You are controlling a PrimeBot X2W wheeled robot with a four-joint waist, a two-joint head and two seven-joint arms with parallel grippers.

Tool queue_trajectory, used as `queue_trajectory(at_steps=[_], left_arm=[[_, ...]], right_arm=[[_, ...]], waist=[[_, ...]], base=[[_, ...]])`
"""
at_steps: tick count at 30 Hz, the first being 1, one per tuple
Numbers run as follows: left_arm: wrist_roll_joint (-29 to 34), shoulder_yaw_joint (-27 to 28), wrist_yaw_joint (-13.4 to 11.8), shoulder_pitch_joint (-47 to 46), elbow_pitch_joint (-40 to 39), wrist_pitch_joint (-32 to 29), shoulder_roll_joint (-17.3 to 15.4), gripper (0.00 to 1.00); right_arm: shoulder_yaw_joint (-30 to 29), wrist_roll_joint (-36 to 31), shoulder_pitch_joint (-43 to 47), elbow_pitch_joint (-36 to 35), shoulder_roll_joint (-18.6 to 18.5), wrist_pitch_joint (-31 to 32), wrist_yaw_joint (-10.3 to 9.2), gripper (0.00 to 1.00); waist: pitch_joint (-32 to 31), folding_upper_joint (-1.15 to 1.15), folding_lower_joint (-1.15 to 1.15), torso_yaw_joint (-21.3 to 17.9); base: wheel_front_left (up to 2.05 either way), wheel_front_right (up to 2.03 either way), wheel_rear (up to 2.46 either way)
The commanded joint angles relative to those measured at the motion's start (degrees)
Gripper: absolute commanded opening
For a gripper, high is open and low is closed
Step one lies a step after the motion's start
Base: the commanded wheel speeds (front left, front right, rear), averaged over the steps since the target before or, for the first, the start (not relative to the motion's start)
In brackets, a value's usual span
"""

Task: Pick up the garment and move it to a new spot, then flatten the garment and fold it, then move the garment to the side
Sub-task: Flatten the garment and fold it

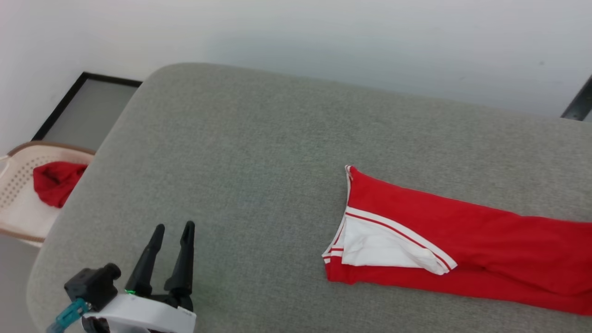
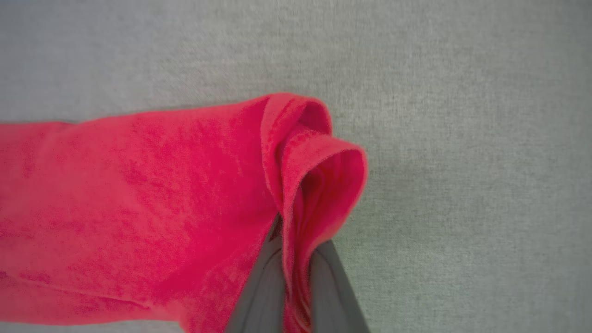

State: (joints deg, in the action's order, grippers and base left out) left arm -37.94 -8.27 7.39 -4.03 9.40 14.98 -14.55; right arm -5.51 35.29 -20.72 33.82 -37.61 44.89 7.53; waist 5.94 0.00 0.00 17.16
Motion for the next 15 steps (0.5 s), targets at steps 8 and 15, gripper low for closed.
queue_trajectory(at_steps=[8, 15], left_arm=[[-2.30, -0.39, 0.18, 1.24, 1.38, 0.22, -0.57, 1.00], [-3.47, -2.04, 0.19, -0.07, 2.90, 0.23, -0.34, 1.00]], right_arm=[[0.10, 9.75, 1.44, -14.78, 6.29, 7.17, -0.07, 0.00], [5.91, 9.78, -0.44, -22.87, 13.94, 8.65, -0.07, 0.00]], waist=[[-2.40, 0.00, 0.00, -2.43], [-3.19, 0.00, 0.00, -1.35]], base=[[0.00, 0.00, 0.00], [0.00, 0.00, 0.00]])
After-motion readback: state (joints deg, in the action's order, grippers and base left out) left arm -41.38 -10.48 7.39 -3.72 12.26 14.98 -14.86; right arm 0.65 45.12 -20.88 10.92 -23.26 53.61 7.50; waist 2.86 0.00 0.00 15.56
